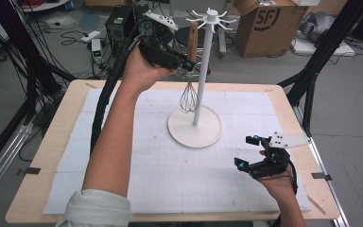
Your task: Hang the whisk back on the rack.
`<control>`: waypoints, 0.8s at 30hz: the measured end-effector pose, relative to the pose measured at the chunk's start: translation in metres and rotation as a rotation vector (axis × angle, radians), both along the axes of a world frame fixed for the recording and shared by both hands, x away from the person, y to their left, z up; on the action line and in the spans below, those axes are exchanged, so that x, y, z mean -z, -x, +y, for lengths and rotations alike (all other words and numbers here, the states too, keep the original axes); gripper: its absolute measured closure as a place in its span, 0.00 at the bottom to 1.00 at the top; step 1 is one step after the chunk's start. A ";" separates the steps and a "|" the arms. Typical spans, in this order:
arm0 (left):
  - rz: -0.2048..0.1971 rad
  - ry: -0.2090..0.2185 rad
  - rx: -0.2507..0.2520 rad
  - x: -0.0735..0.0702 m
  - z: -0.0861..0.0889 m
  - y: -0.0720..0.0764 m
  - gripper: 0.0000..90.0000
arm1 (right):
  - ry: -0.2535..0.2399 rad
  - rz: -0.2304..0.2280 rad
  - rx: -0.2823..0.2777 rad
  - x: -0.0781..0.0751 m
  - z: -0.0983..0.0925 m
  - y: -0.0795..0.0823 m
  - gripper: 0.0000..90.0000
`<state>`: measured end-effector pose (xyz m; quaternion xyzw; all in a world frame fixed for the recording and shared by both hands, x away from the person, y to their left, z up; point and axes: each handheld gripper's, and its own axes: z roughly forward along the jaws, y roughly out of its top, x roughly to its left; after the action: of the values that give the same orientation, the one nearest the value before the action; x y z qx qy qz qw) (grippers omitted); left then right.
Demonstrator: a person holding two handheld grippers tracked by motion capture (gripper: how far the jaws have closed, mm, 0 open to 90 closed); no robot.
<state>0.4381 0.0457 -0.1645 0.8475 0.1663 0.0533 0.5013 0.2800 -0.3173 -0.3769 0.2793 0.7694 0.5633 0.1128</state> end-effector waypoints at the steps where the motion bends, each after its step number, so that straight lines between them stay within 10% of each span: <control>1: 0.007 0.006 -0.001 0.001 -0.001 0.000 0.79 | -0.001 0.000 0.001 0.000 0.000 0.000 0.01; 24: -0.004 -0.051 -0.034 0.002 -0.013 0.000 0.69 | -0.001 0.001 0.001 -0.001 0.000 0.001 0.01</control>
<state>0.4383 0.0325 -0.1665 0.8568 0.1784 0.0675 0.4791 0.2791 -0.3174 -0.3760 0.2798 0.7690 0.5637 0.1124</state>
